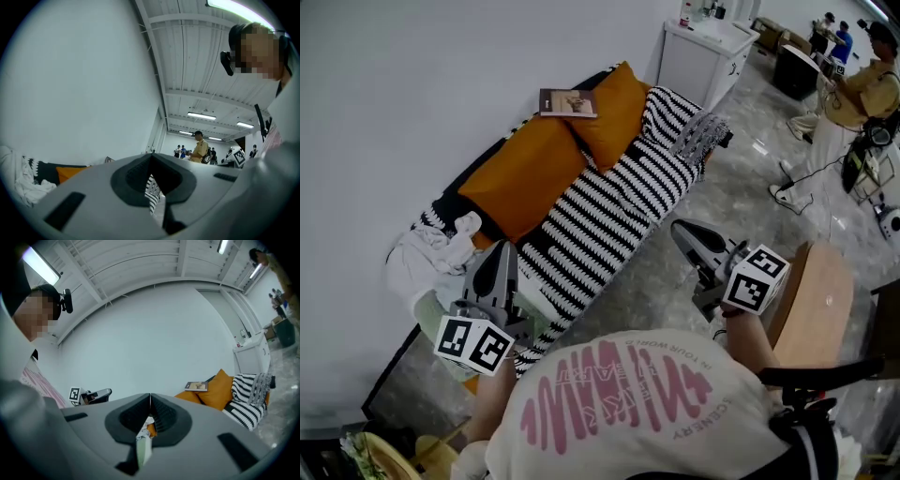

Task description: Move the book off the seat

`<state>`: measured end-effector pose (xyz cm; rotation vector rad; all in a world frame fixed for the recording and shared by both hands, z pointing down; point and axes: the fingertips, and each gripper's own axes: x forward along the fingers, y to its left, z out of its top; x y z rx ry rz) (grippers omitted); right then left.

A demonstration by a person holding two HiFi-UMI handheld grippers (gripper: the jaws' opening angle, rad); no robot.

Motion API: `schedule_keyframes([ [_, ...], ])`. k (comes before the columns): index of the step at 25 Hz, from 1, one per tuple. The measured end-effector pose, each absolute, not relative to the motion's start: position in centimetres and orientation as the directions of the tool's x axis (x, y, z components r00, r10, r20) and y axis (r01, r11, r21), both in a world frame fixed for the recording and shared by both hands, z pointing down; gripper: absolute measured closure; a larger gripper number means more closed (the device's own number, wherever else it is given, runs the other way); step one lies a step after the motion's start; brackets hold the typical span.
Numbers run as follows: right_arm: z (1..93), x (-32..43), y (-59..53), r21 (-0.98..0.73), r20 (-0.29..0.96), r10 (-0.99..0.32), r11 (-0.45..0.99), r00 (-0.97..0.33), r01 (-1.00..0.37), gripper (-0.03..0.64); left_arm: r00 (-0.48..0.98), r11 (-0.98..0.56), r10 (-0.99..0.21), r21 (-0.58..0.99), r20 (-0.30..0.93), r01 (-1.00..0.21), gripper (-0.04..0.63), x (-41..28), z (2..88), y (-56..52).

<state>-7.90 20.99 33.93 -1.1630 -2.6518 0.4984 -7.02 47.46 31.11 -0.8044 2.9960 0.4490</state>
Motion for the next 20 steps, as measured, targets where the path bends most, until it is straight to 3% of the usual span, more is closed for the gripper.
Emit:
schedule_keyframes([
  [11, 34.9, -10.1, 21.4, -0.366, 0.094, 0.754, 0.633, -0.65, 0.682, 0.604, -0.851, 0.795, -0.524, 0.335, -0.042, -0.506, 0.588, -7.0, 33.3, 48.0],
  [20, 36.5, -13.5, 20.7, -0.391, 0.096, 0.76, 0.623, -0.643, 0.678, 0.604, -0.845, 0.81, -0.535, 0.293, 0.014, -0.508, 0.588, -9.8, 34.9, 46.0],
])
